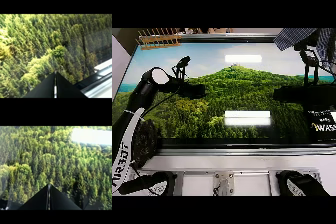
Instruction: Fold the clothes and pants, and hang the long-sleeved shirts on hangers.
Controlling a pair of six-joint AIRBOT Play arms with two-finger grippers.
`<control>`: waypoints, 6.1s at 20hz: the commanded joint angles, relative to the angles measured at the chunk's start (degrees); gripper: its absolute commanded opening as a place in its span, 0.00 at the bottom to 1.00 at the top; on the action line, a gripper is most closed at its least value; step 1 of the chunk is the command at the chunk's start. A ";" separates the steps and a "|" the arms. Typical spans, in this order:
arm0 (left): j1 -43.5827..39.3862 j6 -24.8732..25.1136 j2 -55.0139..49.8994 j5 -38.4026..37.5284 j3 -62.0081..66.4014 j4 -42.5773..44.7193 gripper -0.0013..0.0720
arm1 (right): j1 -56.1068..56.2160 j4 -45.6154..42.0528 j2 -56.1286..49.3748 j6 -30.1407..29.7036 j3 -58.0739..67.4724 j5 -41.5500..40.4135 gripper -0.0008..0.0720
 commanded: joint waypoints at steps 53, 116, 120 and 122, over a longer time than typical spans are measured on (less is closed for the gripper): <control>-20.83 -11.04 11.54 16.50 29.05 20.57 0.03 | -8.61 -7.98 4.70 0.68 6.51 17.81 0.02; -0.81 -11.91 -18.53 -0.94 26.88 27.36 0.03 | 26.56 16.39 -34.34 8.66 -12.00 22.47 0.98; -0.17 -11.89 -16.39 -0.85 25.27 27.56 0.03 | 29.75 16.37 -34.86 8.63 -12.00 26.12 0.98; 0.39 -11.91 -15.39 -0.79 25.27 27.47 0.03 | 30.16 16.57 -34.86 9.46 -12.00 28.20 0.97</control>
